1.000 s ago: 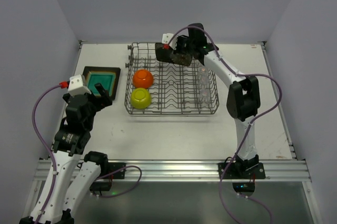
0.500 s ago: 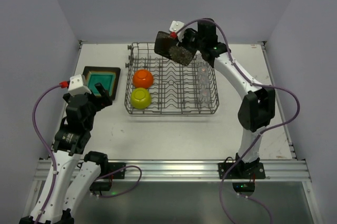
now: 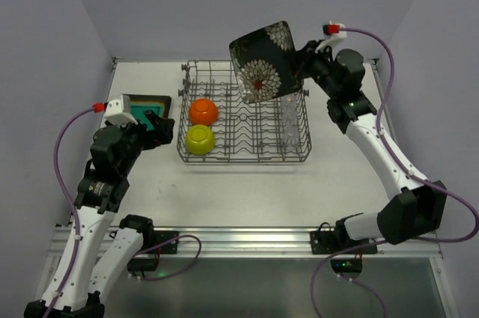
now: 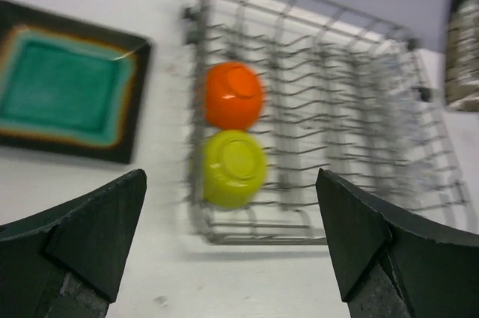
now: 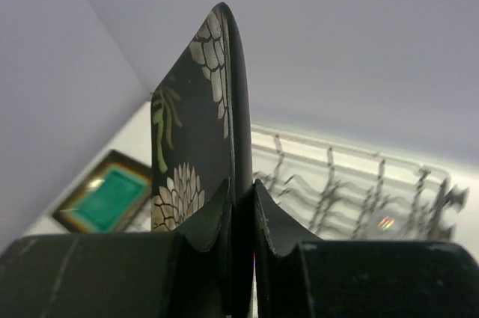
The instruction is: Unload the mixed dishes from the dish rack
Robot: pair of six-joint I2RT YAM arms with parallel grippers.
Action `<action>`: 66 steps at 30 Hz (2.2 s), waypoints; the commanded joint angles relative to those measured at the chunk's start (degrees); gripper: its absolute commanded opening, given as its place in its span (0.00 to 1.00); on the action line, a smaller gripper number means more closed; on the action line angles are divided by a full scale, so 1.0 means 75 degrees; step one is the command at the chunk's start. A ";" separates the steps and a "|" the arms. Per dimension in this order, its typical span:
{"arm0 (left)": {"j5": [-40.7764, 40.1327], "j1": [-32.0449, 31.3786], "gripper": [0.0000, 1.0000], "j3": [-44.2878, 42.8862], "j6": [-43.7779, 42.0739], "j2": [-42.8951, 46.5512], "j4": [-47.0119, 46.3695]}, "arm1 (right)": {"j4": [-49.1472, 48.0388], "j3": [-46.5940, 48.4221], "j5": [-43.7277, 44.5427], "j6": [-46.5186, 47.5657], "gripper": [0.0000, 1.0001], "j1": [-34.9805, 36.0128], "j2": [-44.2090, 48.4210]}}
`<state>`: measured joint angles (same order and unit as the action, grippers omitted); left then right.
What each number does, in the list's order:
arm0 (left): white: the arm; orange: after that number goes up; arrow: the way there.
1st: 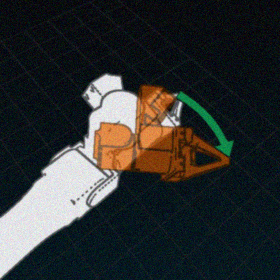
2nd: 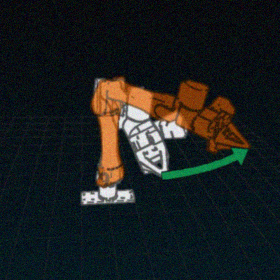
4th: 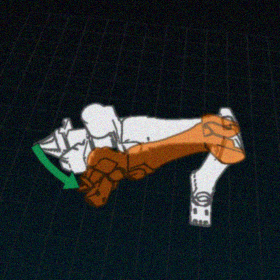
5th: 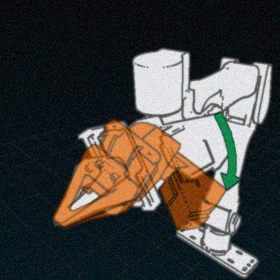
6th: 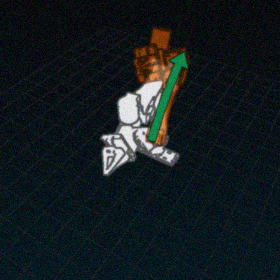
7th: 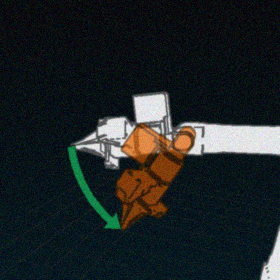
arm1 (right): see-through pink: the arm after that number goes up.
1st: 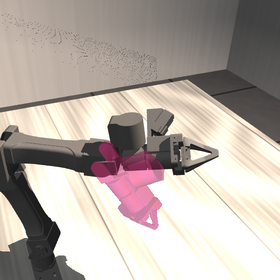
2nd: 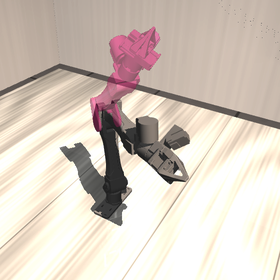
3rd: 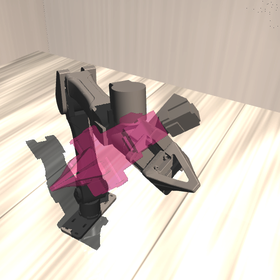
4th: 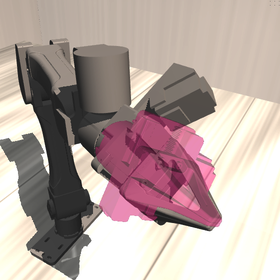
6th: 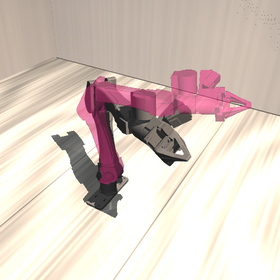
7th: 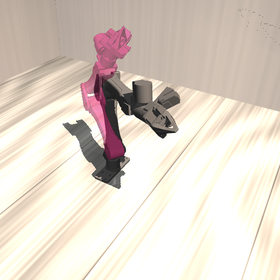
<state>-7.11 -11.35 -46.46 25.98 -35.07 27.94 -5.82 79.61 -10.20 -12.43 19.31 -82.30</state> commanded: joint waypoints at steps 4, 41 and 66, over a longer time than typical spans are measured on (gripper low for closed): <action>0.6169 -0.0068 1.00 0.0579 0.2154 -0.0807 -0.5323 | -0.3427 -0.3073 -0.1346 -0.5267 0.00 -0.0465 0.1983; 0.5390 -0.2119 0.07 -0.0473 0.2783 -0.4499 -0.6914 | -0.5704 -0.5881 -0.2625 -0.6312 0.00 -0.0629 0.3837; 0.1708 -0.3068 0.00 -0.0815 0.1856 -0.4547 -0.4837 | -0.6137 -0.5600 -0.3292 -0.6663 0.22 -0.0629 0.2807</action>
<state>8.80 -34.37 -55.46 42.63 -69.97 -4.05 -39.00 33.23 -28.64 -56.64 13.41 -61.21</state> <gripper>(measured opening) 0.207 0.213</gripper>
